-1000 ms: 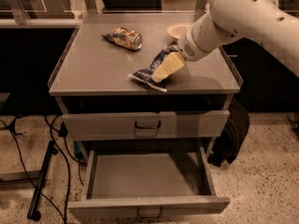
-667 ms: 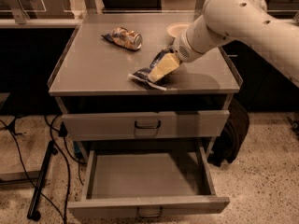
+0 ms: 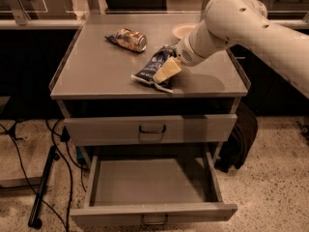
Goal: Place blue chip bag into middle drawer
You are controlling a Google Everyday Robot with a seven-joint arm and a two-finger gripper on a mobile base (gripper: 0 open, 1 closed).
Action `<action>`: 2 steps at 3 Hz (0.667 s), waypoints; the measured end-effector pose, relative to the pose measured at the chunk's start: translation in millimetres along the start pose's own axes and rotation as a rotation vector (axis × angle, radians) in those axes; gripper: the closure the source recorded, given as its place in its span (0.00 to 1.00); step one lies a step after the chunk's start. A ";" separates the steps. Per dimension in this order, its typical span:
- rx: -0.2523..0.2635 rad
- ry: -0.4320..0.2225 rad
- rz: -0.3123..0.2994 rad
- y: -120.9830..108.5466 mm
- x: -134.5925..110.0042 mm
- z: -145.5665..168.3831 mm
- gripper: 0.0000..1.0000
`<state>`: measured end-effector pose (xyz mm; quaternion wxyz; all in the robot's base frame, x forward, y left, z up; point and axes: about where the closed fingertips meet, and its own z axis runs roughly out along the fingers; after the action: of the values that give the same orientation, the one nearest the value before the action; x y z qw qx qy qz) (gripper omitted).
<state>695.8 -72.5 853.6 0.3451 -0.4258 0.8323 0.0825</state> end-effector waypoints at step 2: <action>0.000 0.000 -0.003 0.2 -0.5 -2.3 0.78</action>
Offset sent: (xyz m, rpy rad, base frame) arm 0.0000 0.0000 0.0000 0.0000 0.0000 0.0000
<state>694.7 -73.1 855.6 0.3453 -0.4269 0.8318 0.0820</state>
